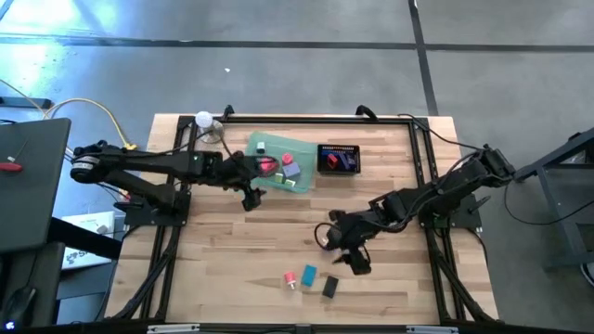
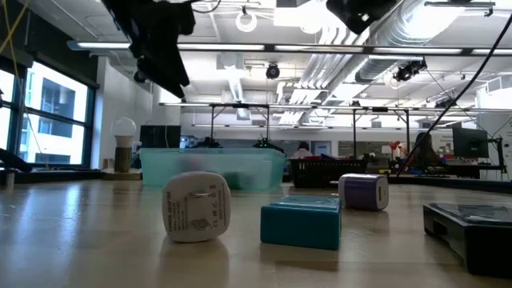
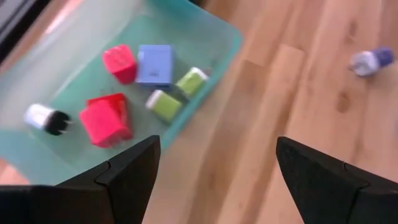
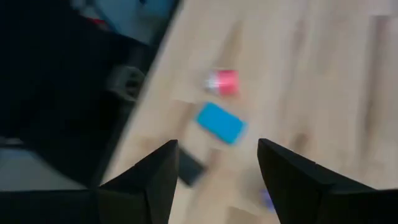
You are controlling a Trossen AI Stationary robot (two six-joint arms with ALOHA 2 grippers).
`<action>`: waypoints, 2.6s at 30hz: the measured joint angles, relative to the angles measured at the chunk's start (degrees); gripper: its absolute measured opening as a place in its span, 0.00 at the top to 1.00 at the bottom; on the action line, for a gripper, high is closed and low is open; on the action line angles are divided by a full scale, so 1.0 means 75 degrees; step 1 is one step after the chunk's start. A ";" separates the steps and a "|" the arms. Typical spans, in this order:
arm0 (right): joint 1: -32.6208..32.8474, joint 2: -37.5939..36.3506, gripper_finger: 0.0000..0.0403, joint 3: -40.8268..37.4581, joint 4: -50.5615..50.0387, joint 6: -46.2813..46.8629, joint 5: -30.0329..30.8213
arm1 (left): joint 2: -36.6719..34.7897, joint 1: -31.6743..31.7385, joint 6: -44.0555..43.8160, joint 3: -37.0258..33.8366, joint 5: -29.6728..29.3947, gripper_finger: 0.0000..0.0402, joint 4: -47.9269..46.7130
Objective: Pick & Place Office items
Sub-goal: Put the black digital timer into the black bin
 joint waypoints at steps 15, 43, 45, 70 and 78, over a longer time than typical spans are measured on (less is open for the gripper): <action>0.1351 0.0000 0.48 0.0000 0.1726 0.2344 0.1552 | 0.0001 -0.1407 -0.0358 0.0000 -0.0012 0.22 0.0000; 0.1919 0.0906 0.48 0.0000 0.1619 0.9457 0.1788 | 0.0012 -0.2344 0.0154 -0.0784 -0.0596 0.22 0.0399; 0.1880 0.0906 0.48 0.0000 0.1619 0.9615 0.2031 | 0.0012 -0.2281 0.0387 -0.0784 -0.0592 0.22 0.0466; 0.2025 0.1016 0.16 0.0006 0.1707 0.9857 0.4693 | 0.0012 -0.0838 0.2731 -0.0784 -0.0338 0.22 0.1399; 0.2014 0.1029 0.04 -0.0003 0.1935 1.0410 0.4835 | 0.0012 -0.0134 0.3296 -0.0784 0.0728 0.22 0.2044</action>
